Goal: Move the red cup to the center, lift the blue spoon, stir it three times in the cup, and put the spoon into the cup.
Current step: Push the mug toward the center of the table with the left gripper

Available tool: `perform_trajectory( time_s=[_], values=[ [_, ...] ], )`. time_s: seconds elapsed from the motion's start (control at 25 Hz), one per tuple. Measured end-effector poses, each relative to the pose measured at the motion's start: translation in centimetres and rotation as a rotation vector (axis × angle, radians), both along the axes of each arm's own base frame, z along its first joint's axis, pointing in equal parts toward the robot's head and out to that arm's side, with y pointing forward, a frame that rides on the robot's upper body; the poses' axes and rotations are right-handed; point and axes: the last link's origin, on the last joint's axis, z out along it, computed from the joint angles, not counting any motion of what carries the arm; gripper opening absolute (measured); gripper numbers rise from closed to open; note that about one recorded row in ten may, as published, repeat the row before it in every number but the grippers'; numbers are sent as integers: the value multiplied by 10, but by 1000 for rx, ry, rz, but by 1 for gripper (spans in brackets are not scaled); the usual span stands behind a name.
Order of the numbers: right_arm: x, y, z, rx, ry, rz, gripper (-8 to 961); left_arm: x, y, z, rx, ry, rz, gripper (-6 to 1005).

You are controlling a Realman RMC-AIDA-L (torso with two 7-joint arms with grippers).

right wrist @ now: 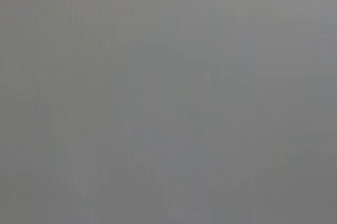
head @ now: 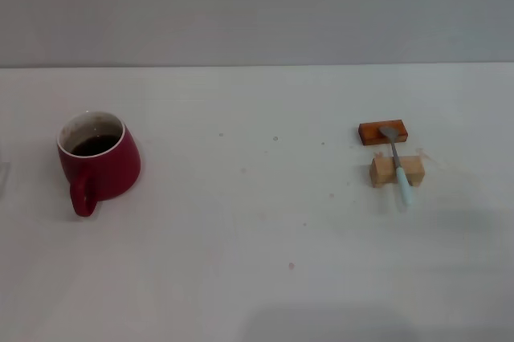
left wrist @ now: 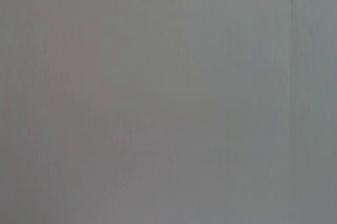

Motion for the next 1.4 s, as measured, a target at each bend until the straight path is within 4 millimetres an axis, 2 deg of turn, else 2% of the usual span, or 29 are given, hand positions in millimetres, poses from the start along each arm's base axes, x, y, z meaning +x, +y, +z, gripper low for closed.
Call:
perform_trajectory(
  time_s=[0.64,0.88,1.12,1.28,1.32,1.4],
  values=[
    [-1,-6,0,9,-2,14,742,-2,-1,0,-7,19,9,844],
    [-3,-11,2,27,-1,28,742,-1,6,-2,-47,143,42,717],
    [-2,-14,2,31,3,27,742,5,16,-6,-87,266,58,492],
    [-2,-18,3,40,7,31,742,6,19,-8,-103,295,64,223],
    [-2,-18,3,40,7,31,742,6,26,-11,-148,384,88,204],
    [-2,-20,3,45,10,34,742,7,29,-12,-163,419,93,166]
  ],
)
